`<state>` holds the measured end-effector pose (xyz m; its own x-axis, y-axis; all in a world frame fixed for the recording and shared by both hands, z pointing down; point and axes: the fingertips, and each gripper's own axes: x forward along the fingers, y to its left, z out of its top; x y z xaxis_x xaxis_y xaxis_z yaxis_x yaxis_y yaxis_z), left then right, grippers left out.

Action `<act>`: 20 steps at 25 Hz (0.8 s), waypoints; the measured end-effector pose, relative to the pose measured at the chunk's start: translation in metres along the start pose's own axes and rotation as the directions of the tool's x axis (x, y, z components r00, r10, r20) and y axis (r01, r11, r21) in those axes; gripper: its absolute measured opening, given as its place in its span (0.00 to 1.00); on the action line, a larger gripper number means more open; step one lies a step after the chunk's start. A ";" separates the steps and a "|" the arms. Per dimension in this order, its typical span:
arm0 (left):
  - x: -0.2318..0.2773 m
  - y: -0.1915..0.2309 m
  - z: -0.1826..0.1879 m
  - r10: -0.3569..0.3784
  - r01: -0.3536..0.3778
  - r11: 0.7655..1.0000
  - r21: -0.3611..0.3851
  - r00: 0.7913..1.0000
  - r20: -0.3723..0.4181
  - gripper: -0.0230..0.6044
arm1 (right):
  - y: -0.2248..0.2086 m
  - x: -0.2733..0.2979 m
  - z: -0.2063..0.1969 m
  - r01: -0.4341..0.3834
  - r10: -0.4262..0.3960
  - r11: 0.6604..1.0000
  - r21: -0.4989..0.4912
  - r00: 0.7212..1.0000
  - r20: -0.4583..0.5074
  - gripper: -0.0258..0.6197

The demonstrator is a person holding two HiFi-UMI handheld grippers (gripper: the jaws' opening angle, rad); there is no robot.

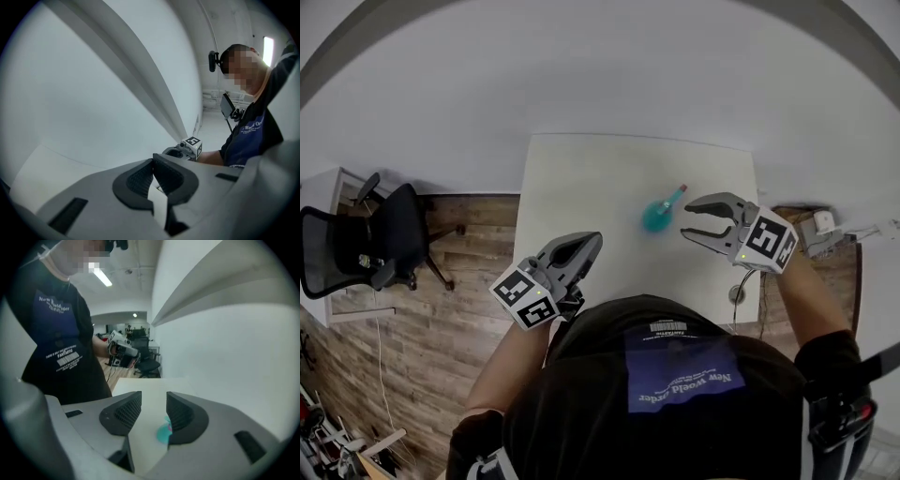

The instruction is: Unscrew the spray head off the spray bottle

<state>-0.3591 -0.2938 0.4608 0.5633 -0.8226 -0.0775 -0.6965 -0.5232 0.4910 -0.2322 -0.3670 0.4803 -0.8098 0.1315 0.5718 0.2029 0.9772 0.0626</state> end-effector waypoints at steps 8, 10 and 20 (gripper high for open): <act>-0.008 0.021 -0.004 0.031 -0.031 0.999 -0.025 0.999 0.026 0.04 | -0.017 0.042 -0.043 -0.234 0.035 0.901 -0.364 0.877 -0.479 0.35; -0.007 0.025 -0.006 0.035 -0.034 0.999 -0.028 0.999 0.026 0.04 | -0.027 0.050 -0.056 -0.299 0.024 0.863 -0.406 0.828 -0.560 0.35; -0.019 0.052 -0.016 0.082 -0.078 0.993 -0.094 0.995 0.048 0.04 | -0.043 0.089 -0.118 -0.548 0.025 0.736 -0.397 0.608 -0.793 0.35</act>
<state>-0.3991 -0.3018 0.5017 0.4821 -0.8726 -0.0782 -0.6931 -0.4345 0.5752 -0.2478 -0.4171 0.6249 -0.0508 -0.0275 0.9983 0.8117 0.5813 0.0573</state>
